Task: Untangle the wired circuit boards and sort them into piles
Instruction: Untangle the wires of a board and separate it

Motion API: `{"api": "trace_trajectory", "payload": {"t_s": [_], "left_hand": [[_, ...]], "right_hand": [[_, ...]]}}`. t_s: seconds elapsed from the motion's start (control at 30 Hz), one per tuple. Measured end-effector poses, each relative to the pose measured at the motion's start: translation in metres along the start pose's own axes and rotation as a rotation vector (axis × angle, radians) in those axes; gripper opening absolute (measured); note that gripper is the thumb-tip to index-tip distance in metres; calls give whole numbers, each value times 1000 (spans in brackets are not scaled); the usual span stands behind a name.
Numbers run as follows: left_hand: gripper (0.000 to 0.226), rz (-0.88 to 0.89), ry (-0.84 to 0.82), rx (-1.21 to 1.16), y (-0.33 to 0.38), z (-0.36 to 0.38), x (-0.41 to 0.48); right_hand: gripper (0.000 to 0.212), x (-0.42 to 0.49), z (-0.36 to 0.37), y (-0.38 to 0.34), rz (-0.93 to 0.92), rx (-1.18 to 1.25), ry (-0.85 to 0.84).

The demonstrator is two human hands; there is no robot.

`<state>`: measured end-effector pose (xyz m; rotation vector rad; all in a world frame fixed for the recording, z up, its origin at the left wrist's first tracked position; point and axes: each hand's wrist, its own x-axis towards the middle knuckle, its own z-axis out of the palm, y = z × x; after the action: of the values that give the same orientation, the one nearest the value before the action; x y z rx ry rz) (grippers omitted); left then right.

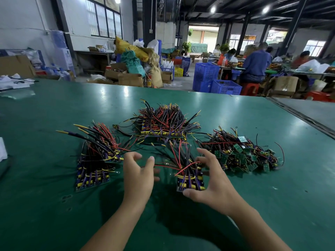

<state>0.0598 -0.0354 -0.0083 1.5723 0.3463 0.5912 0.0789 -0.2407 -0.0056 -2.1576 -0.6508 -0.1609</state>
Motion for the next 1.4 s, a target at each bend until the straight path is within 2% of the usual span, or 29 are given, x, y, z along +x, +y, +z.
{"api": "trace_trajectory", "payload": {"t_s": [0.07,0.13,0.17,0.27,0.37,0.4,0.47,0.5,0.53,0.6,0.67,0.7,0.77,0.87,0.97,1.03,1.13,1.23,1.3,1.4], "left_hand": [[21,-180,-17,-195,3,1,-1],[18,-430,-162,-431,10,3,-3],[24,-539,-251,-518,13,4,-6],[37,-676,-372,-721,14,9,-15],[21,-646,-420,-893,14,14,-25],[31,-614,-390,-924,14,16,-27],[85,-535,-250,-870,9,19,-28],[95,-464,-175,-741,8,19,-27],[94,-394,-121,-598,7,18,-26],[65,-337,-134,-423,7,16,-25],[30,-411,-342,-457,12,17,-28],[22,-432,-477,-489,14,19,-30],[26,-374,-628,-474,14,24,-37],[15,-267,-519,-493,11,32,-42],[11,-257,-386,-509,10,28,-35],[12,-275,-356,-542,12,24,-29],[14,-320,-325,-572,13,20,-23],[10,-345,-346,-578,13,20,-22],[10,-346,-384,-544,12,21,-25],[13,-334,-436,-550,12,23,-30]], "right_hand": [[102,0,1,1,-18,19,47],[102,0,4,2,-44,33,98],[102,0,6,1,-52,37,134],[99,2,13,1,-38,60,247],[95,5,17,0,-29,83,331],[94,5,17,0,-34,90,358],[93,7,15,0,-40,108,400],[92,7,14,1,-39,120,420],[92,8,13,1,-36,135,441],[92,9,11,3,-28,151,478],[91,10,11,3,-33,136,486],[91,10,13,3,-40,126,478],[90,9,19,2,-42,109,452],[91,10,26,0,-40,64,419],[100,9,28,0,-84,65,328],[92,8,31,1,-111,85,353],[49,11,31,-1,77,357,494],[26,15,26,-5,356,847,246],[28,17,26,-8,456,1031,132],[39,20,29,-10,504,1150,127]]}}
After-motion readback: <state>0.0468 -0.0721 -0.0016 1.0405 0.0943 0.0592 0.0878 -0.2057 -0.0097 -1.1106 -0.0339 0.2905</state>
